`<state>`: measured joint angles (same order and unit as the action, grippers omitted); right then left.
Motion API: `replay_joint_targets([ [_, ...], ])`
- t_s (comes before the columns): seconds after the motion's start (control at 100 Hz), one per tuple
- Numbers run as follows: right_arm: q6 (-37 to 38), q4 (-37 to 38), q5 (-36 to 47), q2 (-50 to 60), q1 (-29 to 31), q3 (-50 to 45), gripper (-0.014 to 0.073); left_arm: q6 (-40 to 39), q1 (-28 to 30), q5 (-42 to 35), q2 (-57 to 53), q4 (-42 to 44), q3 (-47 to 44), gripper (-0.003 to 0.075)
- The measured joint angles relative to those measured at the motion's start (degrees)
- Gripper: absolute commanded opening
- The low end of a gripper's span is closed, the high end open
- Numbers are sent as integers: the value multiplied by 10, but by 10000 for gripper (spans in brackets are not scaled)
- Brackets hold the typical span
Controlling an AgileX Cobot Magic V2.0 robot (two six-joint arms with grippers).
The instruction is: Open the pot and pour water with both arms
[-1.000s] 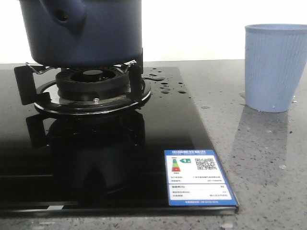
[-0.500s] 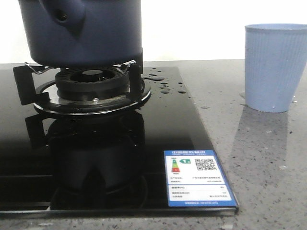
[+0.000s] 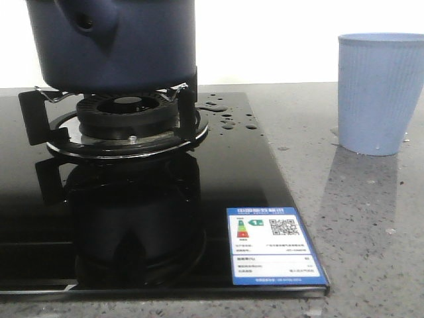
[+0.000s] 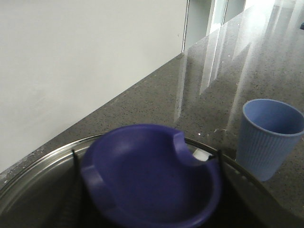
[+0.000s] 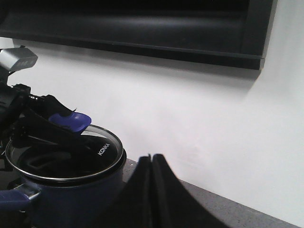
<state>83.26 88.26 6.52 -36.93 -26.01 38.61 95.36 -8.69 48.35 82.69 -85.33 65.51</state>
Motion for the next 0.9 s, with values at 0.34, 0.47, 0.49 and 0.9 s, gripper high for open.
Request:
replay_joint_targets([
  [0.34, 0, 0, 0, 0, 0, 0, -69, 1, 0, -7, 15, 5, 0, 295],
  [0.47, 0, 0, 3, 0, 0, 0, -69, 1, 0, -20, 18, 4, 0, 295],
  [0.49, 0, 0, 4, 0, 0, 0, -69, 1, 0, -20, 18, 4, 0, 295],
  [0.9, 0, 1, 31, 0, 0, 0, -69, 2, 0, -27, 20, -20, 0, 295],
])
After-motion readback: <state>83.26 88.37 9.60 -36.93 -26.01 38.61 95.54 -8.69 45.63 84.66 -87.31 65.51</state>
